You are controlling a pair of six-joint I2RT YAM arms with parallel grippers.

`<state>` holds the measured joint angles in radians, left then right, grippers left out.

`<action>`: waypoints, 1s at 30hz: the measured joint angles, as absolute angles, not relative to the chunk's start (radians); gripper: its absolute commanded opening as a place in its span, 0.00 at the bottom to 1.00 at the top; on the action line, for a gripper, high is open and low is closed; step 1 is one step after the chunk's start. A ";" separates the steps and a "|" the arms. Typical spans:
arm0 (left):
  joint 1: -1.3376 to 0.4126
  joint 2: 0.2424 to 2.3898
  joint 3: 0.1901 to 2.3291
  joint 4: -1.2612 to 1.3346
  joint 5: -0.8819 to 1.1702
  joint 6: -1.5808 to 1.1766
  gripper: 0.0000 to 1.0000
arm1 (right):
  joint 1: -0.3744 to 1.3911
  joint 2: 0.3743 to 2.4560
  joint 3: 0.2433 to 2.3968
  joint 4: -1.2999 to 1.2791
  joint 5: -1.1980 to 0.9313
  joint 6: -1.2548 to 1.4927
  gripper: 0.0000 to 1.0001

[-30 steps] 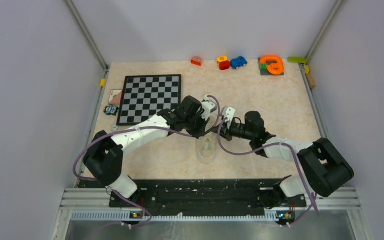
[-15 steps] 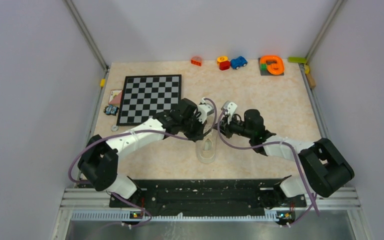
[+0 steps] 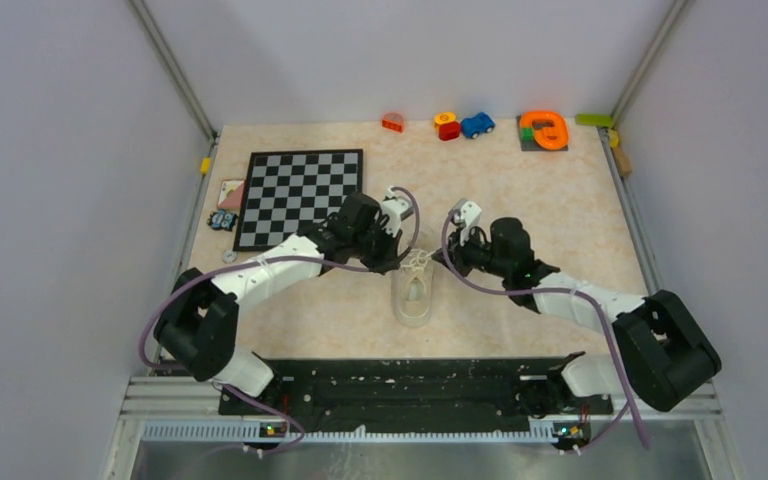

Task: Tie the shoes
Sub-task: Cross the shoelace with the shoelace.

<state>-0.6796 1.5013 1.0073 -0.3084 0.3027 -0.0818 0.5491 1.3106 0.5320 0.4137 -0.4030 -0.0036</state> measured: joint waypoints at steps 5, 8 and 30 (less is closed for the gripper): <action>-0.649 1.501 1.001 -0.281 0.316 -0.088 0.00 | 0.550 1.279 0.532 0.358 -0.393 0.045 0.00; -0.644 1.501 0.996 -0.265 0.329 -0.091 0.00 | 0.559 1.241 0.533 0.327 -0.389 0.065 0.00; -0.624 1.501 0.970 -0.224 0.382 -0.103 0.00 | 0.678 1.141 0.578 0.167 -0.361 0.151 0.00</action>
<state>-0.6243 1.5013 0.9703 -0.2237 0.3817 -0.1028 0.6785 1.1408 0.5781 0.1669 -0.3607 0.1509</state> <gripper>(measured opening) 0.010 0.014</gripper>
